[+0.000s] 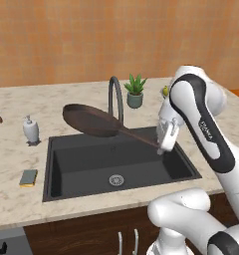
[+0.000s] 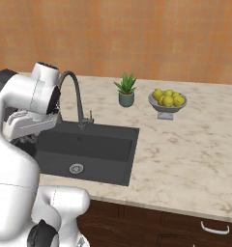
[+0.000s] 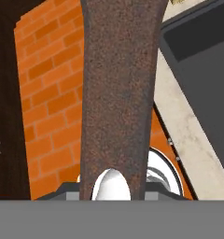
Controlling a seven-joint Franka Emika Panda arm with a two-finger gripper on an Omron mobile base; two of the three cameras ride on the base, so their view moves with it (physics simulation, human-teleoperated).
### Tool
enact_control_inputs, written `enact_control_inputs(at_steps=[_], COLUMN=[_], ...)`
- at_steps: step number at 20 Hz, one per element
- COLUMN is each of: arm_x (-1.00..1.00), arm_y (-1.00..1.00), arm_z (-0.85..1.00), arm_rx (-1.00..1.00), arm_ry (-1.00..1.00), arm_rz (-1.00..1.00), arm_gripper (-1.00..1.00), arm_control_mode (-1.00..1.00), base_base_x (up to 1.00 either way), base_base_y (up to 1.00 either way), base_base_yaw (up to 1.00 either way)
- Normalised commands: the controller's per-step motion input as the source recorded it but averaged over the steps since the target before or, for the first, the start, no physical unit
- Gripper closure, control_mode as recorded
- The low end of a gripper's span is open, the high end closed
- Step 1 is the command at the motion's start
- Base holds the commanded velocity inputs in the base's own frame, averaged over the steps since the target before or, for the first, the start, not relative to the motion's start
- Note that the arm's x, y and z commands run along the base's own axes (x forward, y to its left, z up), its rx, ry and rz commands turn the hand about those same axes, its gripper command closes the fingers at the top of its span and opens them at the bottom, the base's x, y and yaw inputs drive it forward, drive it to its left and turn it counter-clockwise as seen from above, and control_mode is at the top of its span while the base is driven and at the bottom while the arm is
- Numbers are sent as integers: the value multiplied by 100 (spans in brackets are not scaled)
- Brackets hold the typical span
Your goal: Pick the pan and sponge and place them into the sink. Then turn on the water.
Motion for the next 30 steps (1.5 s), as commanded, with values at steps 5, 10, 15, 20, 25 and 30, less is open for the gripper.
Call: enact_control_inputs(at_steps=[5, 10, 15, 20, 25, 30], arm_x=[0, 17, 30, 3, -4, -2], arm_y=[-81, -69, -47, -31, -29, -49], arm_z=[19, 33, 30, 7, 7, -2], arm_rx=[0, -3, -11, -11, -2, 0], arm_ry=[7, 0, 0, -2, -10, -1], arm_rz=[5, 15, 28, 36, 46, 48], arm_gripper=[100, 100, 100, 100, 100, 100], arm_control_mode=[-100, -100, -100, -100, -100, -100], base_base_x=[0, 0, 0, 0, 0, 0], base_base_y=[0, 0, 0, 0, 0, 0], base_base_yaw=[0, 0, 0, 0, 0, 0])
